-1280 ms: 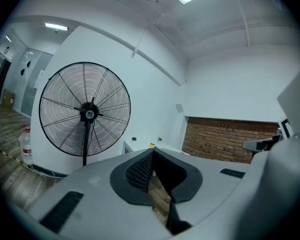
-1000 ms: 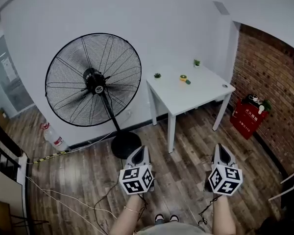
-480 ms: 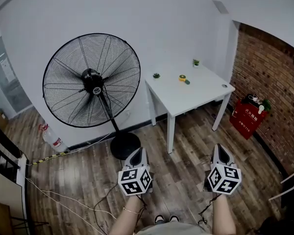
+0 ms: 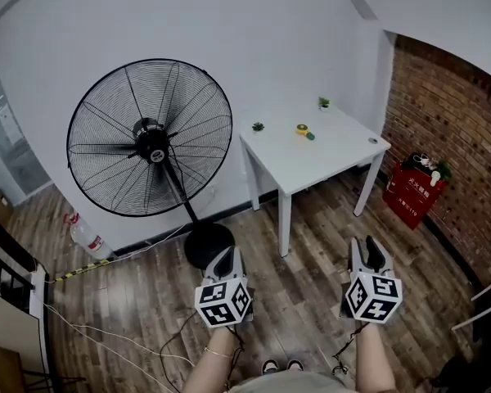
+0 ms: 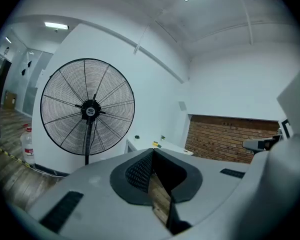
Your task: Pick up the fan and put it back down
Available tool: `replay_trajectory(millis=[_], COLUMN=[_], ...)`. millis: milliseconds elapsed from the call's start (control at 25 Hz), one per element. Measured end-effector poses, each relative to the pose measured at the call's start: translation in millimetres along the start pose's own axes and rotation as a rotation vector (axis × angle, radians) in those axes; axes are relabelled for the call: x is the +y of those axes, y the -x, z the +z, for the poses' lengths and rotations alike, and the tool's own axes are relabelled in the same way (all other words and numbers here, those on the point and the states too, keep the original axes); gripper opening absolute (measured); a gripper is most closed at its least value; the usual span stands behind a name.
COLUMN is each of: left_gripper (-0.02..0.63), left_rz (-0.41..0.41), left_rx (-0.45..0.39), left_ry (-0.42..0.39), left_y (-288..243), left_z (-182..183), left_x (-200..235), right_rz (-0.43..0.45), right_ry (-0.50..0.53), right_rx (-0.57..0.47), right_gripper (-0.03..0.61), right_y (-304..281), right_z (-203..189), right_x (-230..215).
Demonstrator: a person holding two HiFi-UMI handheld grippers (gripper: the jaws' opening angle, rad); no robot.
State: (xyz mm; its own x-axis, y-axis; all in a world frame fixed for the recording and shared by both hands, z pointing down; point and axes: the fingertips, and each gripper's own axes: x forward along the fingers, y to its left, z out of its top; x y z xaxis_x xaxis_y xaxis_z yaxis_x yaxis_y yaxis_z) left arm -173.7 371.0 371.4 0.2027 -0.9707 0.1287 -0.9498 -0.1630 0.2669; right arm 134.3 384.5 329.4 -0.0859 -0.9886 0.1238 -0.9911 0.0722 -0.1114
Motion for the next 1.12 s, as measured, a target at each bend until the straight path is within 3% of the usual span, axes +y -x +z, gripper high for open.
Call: replay_trajectory(millis=[200,800,1120], left_gripper=[0.011,0.011,0.011], left_rz=[0.005,-0.015,-0.005], left_rx=[0.012,0.061,0.062], left_ry=[0.006,0.015,0.029], left_y=[-3,-12,-44], left_z=[-3,-17,-18], left_x=[11,42,48], right_rz=[-0.014,-0.047,-0.065], right_ry=[-0.001,-0.007,-0.007], right_rx=[0.005,0.048,0.039], right_gripper=[0.193,0.192,0.19], right_y=[-3,-15,-45], right_z=[-4,-25,-23], right_x=[4,24,11])
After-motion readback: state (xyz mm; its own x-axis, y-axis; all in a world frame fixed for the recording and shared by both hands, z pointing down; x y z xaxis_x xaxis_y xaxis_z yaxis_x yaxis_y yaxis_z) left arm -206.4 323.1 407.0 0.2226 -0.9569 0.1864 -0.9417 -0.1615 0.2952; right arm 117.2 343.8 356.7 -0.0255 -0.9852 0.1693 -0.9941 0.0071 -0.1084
